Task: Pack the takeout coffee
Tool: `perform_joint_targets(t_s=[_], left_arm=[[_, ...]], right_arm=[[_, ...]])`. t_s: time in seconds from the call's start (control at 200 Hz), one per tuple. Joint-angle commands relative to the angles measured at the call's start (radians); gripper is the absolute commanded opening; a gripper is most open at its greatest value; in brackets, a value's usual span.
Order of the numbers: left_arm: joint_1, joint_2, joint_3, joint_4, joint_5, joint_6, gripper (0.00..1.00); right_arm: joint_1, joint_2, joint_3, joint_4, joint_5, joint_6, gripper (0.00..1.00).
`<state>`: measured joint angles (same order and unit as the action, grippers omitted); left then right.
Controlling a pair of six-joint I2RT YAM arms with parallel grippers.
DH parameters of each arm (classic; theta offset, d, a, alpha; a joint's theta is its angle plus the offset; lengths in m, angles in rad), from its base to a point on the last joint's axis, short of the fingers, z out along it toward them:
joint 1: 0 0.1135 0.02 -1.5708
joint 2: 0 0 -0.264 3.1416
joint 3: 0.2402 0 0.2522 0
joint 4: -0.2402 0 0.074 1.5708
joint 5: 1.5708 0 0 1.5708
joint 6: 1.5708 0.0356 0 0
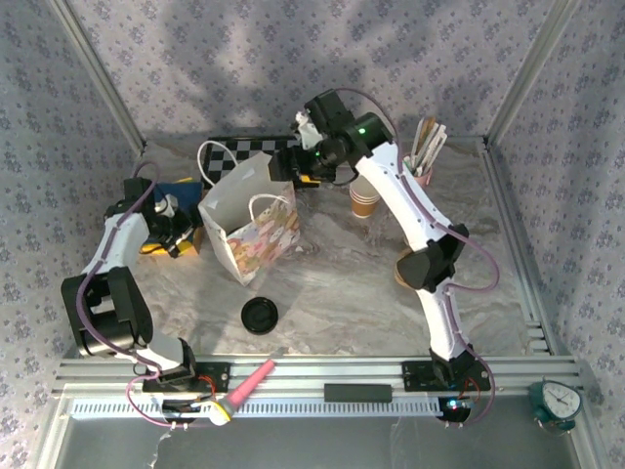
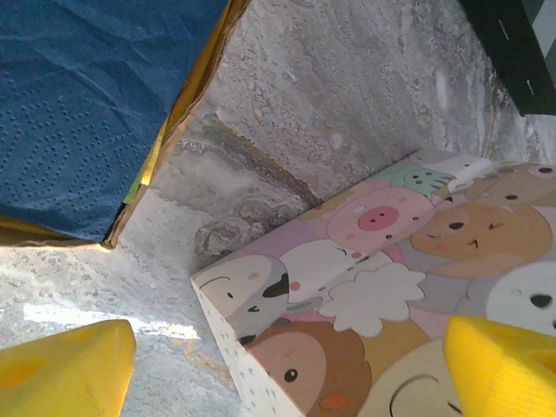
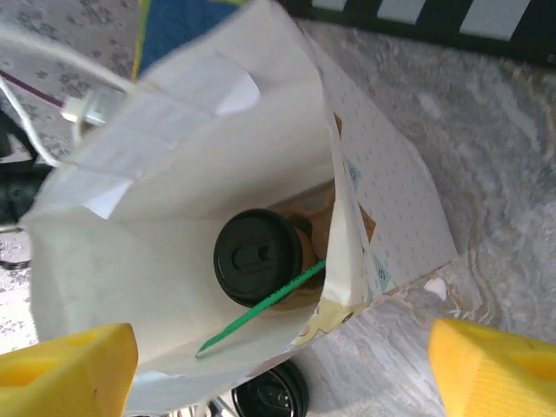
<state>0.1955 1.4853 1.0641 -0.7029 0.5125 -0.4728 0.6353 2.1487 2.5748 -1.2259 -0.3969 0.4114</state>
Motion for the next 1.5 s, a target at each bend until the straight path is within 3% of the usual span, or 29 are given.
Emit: perform_joint_targets(t_s=[0.0, 0.09, 0.22, 0.4, 0.575, 1.039, 1.184, 1.494], left_arm=[[-0.003, 0.017, 0.03, 0.011, 0.028, 0.03, 0.91], [-0.004, 0.027, 0.029, 0.014, 0.032, 0.034, 0.91], [-0.017, 0.031, 0.021, 0.01, 0.034, 0.046, 0.91], [-0.039, 0.022, 0.004, -0.001, 0.032, 0.051, 0.9], [-0.062, -0.008, -0.041, -0.002, 0.031, 0.039, 0.9], [-0.134, -0.133, -0.151, 0.019, 0.039, -0.078, 0.9], [-0.143, -0.179, -0.147, -0.003, -0.026, -0.099, 0.9], [0.046, -0.227, -0.025, -0.097, -0.173, -0.062, 0.89]], right_arm=[[-0.002, -0.08, 0.012, 0.016, 0.05, 0.002, 0.89], [0.004, -0.15, -0.083, 0.04, 0.105, -0.001, 0.85], [0.007, -0.298, -0.386, 0.166, 0.132, 0.038, 0.54], [0.004, -0.362, -0.648, 0.293, 0.092, 0.081, 0.3], [0.023, -0.286, -0.649, 0.329, 0.064, 0.076, 0.25], [-0.006, -0.102, -0.462, 0.299, 0.039, 0.055, 0.27], [-0.009, -0.08, -0.41, 0.253, 0.047, 0.04, 0.28], [-0.029, -0.267, -0.577, 0.279, 0.139, 0.048, 0.39]])
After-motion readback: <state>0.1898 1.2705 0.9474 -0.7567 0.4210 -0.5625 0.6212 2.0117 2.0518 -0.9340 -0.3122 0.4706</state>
